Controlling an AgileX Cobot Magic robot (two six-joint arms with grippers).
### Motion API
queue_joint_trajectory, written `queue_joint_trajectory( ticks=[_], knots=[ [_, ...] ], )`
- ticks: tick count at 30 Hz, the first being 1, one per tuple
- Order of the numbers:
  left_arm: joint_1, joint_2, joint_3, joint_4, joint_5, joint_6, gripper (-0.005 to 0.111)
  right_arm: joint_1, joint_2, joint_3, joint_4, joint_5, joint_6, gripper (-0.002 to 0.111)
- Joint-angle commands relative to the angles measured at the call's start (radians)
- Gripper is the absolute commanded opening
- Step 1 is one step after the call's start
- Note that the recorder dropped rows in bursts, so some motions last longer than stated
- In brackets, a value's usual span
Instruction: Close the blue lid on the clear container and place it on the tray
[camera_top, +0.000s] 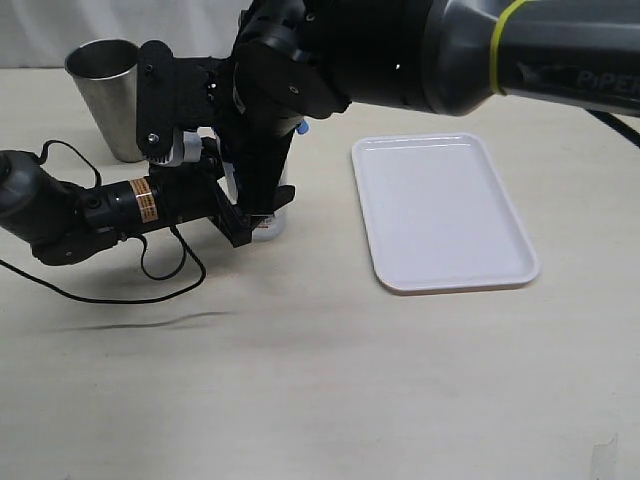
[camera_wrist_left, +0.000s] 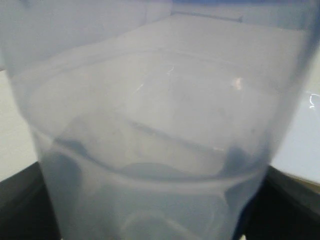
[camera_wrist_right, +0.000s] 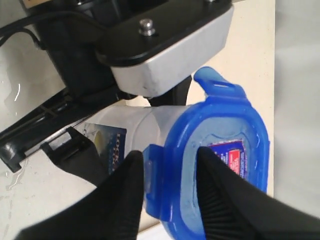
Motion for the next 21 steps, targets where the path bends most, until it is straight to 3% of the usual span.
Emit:
queue_joint_trajectory(
  ticks=[1, 5, 10, 21],
  knots=[
    [-0.007, -0.001, 0.005, 0.086, -0.021, 0.002, 0.0, -0.02, 0.091, 0.048, 0.042, 0.106, 0.026, 0.022],
    [-0.007, -0.001, 0.005, 0.086, -0.021, 0.002, 0.0, -0.02, 0.089, 0.048, 0.061, 0.103, 0.026, 0.024],
    [-0.007, -0.001, 0.005, 0.067, -0.021, 0.002, 0.0, -0.022, 0.071, 0.048, 0.066, 0.095, 0.088, 0.05],
    [-0.007, -0.001, 0.005, 0.067, -0.021, 0.002, 0.0, -0.022, -0.055, 0.048, 0.13, 0.049, 0.128, 0.051]
  ],
)
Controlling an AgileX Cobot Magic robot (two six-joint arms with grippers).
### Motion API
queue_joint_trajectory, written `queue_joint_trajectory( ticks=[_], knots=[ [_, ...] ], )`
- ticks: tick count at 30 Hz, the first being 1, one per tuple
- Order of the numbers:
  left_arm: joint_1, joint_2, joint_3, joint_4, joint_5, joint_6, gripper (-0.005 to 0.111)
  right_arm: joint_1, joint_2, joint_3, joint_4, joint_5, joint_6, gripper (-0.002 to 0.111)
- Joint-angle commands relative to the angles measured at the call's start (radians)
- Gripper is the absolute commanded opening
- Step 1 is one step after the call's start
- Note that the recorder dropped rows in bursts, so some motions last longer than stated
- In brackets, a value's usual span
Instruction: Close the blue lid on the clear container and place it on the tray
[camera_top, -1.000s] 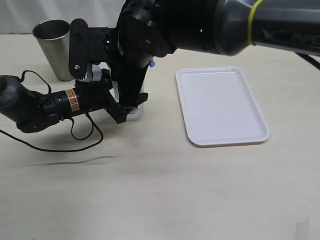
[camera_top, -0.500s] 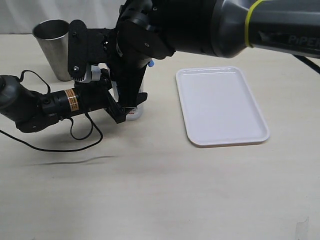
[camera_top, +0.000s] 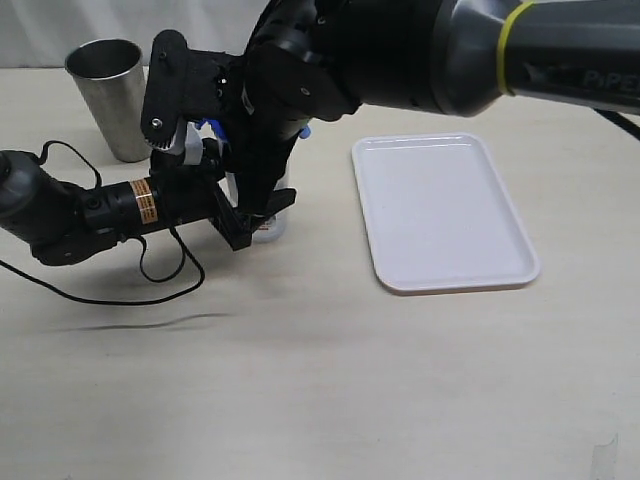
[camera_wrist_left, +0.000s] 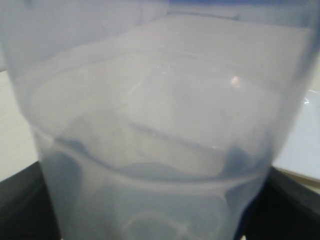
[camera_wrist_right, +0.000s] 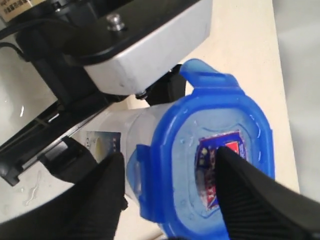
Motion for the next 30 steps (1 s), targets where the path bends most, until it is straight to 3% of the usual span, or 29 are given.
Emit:
queue_joint_trajectory(
  ticks=[1, 9, 16, 22, 26, 30],
  knots=[
    [-0.007, -0.001, 0.005, 0.048, -0.018, -0.007, 0.0, -0.01, -0.029, 0.029, 0.111, 0.085, 0.019, 0.051],
    [-0.007, -0.001, 0.005, 0.048, -0.018, -0.007, 0.0, -0.011, -0.114, 0.029, 0.21, 0.085, 0.012, 0.051],
    [-0.007, -0.001, 0.005, 0.048, -0.018, -0.007, 0.0, -0.059, -0.17, 0.029, 0.472, 0.078, -0.052, 0.051],
    [-0.007, -0.001, 0.005, 0.048, -0.018, -0.007, 0.0, -0.241, -0.198, 0.029, 0.782, 0.098, 0.151, 0.05],
    [-0.007, -0.001, 0.005, 0.048, -0.018, -0.007, 0.0, -0.353, -0.174, 0.029, 0.914, 0.205, 0.142, 0.039],
    [-0.007, -0.001, 0.005, 0.048, -0.018, -0.007, 0.0, -0.403, -0.131, 0.029, 1.024, 0.236, 0.079, 0.038]
  ],
)
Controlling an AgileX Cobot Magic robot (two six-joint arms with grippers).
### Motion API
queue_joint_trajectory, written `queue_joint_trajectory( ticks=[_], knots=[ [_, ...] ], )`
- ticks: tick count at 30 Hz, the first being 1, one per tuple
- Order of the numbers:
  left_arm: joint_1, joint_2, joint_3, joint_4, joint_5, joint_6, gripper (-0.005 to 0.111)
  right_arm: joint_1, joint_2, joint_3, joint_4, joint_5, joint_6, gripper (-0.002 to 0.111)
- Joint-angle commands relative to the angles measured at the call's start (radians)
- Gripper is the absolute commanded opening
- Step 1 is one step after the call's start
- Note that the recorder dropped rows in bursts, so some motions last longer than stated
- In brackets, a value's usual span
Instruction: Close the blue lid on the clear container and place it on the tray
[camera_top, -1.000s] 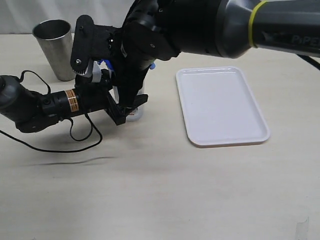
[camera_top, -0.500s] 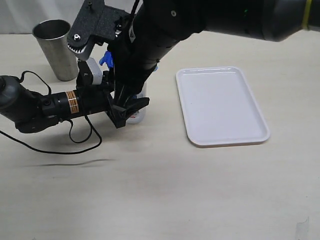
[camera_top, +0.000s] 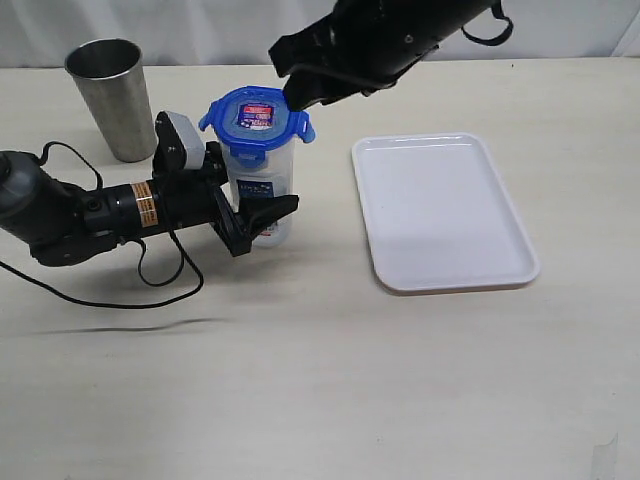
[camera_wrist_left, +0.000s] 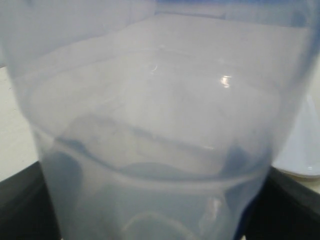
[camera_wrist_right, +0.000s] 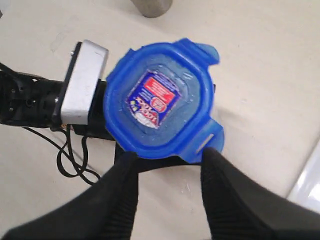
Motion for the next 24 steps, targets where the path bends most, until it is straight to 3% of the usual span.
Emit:
queue_joint_trajectory(
  ticks=[1, 6, 24],
  knots=[
    [-0.007, -0.001, 0.005, 0.015, -0.006, -0.007, 0.0, -0.047, 0.048, 0.002, 0.173, 0.046, -0.088, 0.038],
    [-0.007, -0.001, 0.005, 0.015, -0.006, -0.007, 0.0, -0.047, 0.102, 0.002, 0.299, 0.038, -0.16, 0.038],
    [-0.007, -0.001, 0.005, 0.015, -0.006, -0.007, 0.0, -0.047, 0.131, 0.002, 0.249, -0.009, -0.138, 0.041]
  ],
)
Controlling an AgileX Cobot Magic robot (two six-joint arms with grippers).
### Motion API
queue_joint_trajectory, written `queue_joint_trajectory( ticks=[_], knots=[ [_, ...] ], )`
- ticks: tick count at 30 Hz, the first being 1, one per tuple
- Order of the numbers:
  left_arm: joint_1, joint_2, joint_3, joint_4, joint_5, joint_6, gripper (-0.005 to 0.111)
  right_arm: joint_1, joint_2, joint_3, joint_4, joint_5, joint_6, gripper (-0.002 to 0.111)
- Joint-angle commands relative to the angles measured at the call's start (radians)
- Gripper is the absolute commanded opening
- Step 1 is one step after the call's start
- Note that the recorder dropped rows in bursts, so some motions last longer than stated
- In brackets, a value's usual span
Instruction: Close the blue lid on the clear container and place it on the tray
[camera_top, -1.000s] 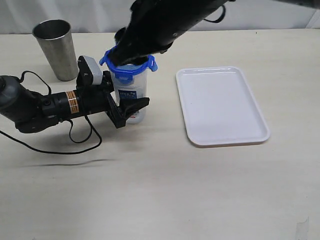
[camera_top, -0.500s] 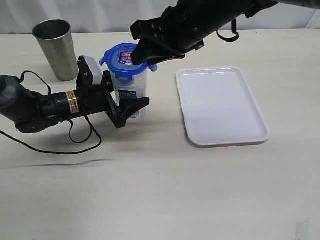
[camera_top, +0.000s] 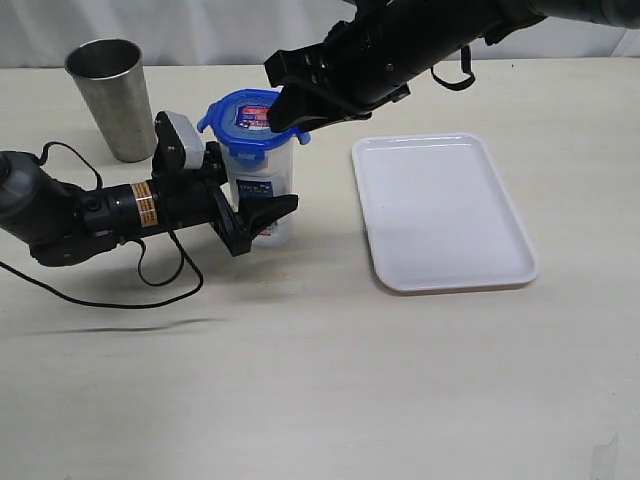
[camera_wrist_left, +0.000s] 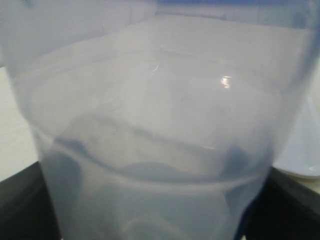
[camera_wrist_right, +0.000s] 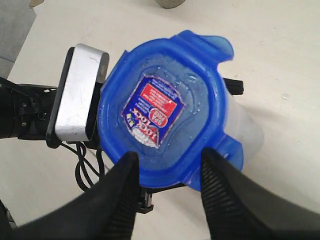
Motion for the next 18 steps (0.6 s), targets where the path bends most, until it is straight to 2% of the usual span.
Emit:
queue_joint_trajectory(
  ticks=[1, 4, 14, 15, 18],
  knots=[
    [-0.007, -0.001, 0.005, 0.015, -0.004, -0.005, 0.0, -0.003, 0.006, 0.002, -0.007, -0.006, 0.013, 0.045],
    [-0.007, -0.001, 0.005, 0.015, -0.004, -0.005, 0.0, -0.003, 0.006, 0.002, -0.009, -0.006, 0.019, 0.052],
    [-0.007, -0.001, 0.005, 0.017, -0.004, -0.007, 0.0, -0.003, 0.05, 0.002, -0.002, -0.002, 0.019, 0.052],
    [-0.007, -0.001, 0.005, 0.019, -0.004, -0.007, 0.0, -0.003, 0.055, 0.002, 0.001, -0.002, 0.019, 0.051],
    [-0.007, -0.001, 0.005, 0.019, -0.004, -0.009, 0.0, -0.003, 0.057, 0.002, 0.003, -0.006, 0.007, 0.039]
  ],
)
